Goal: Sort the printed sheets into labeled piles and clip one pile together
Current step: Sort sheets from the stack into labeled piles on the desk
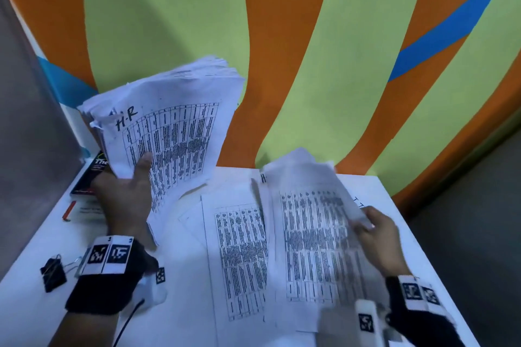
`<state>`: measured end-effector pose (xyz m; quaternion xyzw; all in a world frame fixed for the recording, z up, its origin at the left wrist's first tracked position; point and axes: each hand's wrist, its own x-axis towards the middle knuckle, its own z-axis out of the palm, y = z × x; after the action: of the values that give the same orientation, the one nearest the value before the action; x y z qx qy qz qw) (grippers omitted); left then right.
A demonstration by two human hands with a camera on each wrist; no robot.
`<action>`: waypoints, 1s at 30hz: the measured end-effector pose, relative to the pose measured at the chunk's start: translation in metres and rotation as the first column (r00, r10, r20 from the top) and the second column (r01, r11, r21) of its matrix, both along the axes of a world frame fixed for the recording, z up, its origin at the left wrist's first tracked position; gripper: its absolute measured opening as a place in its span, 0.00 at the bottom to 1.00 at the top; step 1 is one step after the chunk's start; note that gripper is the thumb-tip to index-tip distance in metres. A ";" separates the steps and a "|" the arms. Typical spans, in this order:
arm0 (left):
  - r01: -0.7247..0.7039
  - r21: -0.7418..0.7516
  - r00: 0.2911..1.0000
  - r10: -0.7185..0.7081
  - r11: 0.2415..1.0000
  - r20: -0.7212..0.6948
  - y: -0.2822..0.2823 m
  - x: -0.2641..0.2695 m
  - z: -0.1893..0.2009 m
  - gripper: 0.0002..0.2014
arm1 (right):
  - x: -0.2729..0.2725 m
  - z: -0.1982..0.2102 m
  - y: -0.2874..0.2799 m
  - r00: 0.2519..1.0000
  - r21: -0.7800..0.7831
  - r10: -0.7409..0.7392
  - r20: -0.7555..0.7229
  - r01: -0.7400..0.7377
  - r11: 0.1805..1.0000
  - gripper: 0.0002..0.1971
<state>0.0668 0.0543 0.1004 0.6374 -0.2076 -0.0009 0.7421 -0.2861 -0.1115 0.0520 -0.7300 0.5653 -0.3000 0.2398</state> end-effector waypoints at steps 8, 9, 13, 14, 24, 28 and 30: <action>0.162 0.055 0.970 -0.149 0.985 -0.190 -0.006 0.003 0.000 0.21 | -0.009 0.045 -0.018 0.757 0.237 0.090 0.647 -0.312 0.920 0.43; 0.188 0.061 0.960 -0.170 0.980 -0.223 -0.011 0.006 -0.008 0.23 | -0.003 0.044 -0.020 0.735 0.259 0.078 0.674 -0.334 0.907 0.45; 0.428 0.077 0.867 -0.384 0.901 -0.318 -0.021 -0.007 -0.017 0.09 | 0.025 0.034 -0.026 0.683 0.360 0.029 0.730 -0.419 0.834 0.49; 0.500 0.079 0.826 -0.447 0.862 -0.344 -0.022 -0.018 -0.014 0.10 | 0.032 0.030 -0.026 0.690 0.394 0.022 0.723 -0.439 0.807 0.48; 0.789 -0.005 0.515 -0.667 0.614 -0.539 -0.026 -0.056 -0.010 0.09 | 0.066 -0.002 -0.016 0.836 0.591 0.000 0.549 -0.388 0.707 0.07; 0.829 0.000 0.468 -0.694 0.559 -0.547 -0.024 -0.057 -0.010 0.11 | 0.071 -0.003 -0.008 0.790 0.613 -0.008 0.613 -0.468 0.637 0.09; 0.844 -0.021 0.439 -0.712 0.536 -0.548 -0.026 -0.058 -0.008 0.12 | 0.073 -0.004 -0.008 0.769 0.601 -0.028 0.638 -0.475 0.643 0.06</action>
<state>0.0085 0.0287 0.0927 0.5336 -0.2800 -0.5349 0.5923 -0.2130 -0.1198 0.0484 -0.5050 0.4303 -0.2253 0.7135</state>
